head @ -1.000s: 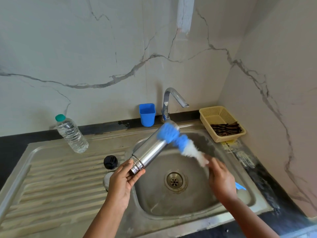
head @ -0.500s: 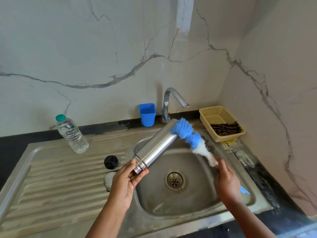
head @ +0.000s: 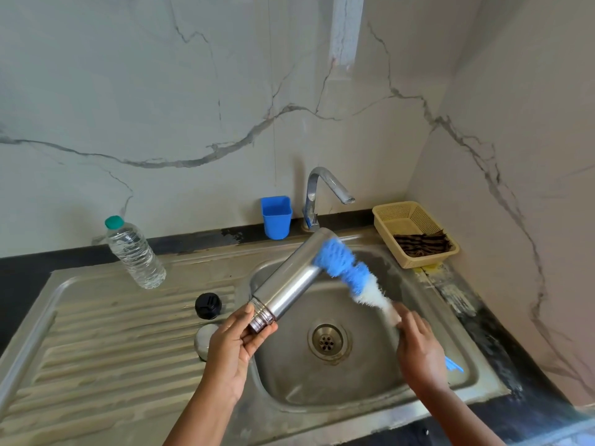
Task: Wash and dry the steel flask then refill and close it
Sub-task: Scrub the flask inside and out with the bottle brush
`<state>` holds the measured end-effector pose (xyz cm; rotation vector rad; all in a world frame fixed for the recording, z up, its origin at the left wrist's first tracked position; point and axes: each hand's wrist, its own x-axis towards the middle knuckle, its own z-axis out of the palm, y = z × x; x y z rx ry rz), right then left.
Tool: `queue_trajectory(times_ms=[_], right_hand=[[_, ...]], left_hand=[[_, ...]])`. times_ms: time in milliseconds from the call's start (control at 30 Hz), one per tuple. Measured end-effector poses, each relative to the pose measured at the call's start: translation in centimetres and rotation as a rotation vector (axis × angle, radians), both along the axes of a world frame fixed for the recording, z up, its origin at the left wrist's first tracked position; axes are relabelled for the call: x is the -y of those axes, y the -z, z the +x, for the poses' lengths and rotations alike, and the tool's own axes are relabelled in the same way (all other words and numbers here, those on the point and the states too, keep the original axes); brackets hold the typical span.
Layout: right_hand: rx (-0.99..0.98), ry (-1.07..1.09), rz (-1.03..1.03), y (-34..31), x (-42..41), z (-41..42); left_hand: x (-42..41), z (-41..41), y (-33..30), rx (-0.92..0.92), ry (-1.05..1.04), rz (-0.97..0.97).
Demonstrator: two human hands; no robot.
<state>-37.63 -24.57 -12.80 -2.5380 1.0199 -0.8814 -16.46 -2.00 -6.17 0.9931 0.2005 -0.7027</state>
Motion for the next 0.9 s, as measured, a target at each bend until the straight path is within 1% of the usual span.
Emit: queue_trajectory(times_ms=[67,100,167,267,367,400,433,533,567,600,667,767,800,833,900], right_hand=[[-0.065,-0.210,-0.148,0.1,-1.2,-0.1],[-0.105,-0.293,-0.187,0.1,-1.6,-0.1],[-0.150,-0.344,-0.197,-0.2,-1.9,0.1],[-0.130,-0.259,-0.176,-0.8,-0.7,0.4],[-0.094,-0.029,-0.072,-1.5,1.2,-0.1],[-0.081,0.009,-0.057,-1.9,1.4,-0.1],[-0.075,0.000,-0.068,-2.2,1.3,-0.1],[-0.102,-0.241,-0.157,-3.2,-0.1,0.7],[-0.113,-0.304,-0.171,-3.4,-0.5,1.0],[-0.128,-0.332,-0.174,-3.4,-0.6,1.2],[-0.174,-0.274,-0.152,-3.6,0.0,1.4],[-0.260,-0.006,0.007,-3.6,1.9,1.2],[-0.303,0.048,0.052,-3.8,2.5,1.1],[-0.317,0.050,0.053,-4.1,2.5,1.1],[-0.248,-0.101,-0.045,-4.5,1.6,1.3]], left_hand=[[0.1,-0.1,0.5,0.074,0.017,0.024],[0.1,-0.2,0.7,0.125,0.032,0.058],[0.1,-0.6,1.0,0.242,0.052,0.130],[0.0,-1.4,1.3,0.430,0.039,0.179],[-0.5,-1.3,1.9,0.635,0.048,0.256],[-0.6,-1.1,2.0,0.720,0.068,0.281],[-0.8,-1.0,2.1,0.813,0.093,0.308],[-0.8,-0.5,2.6,1.178,0.136,0.423],[-0.8,-0.4,2.8,1.292,0.136,0.466],[-0.8,-0.3,2.8,1.370,0.140,0.498],[-0.9,-0.1,2.6,1.457,0.155,0.536],[-1.3,0.1,2.0,1.566,0.176,0.611],[-1.5,0.1,1.9,1.591,0.192,0.627],[-1.6,0.2,1.8,1.613,0.207,0.643],[-1.7,0.5,1.8,1.662,0.237,0.678]])
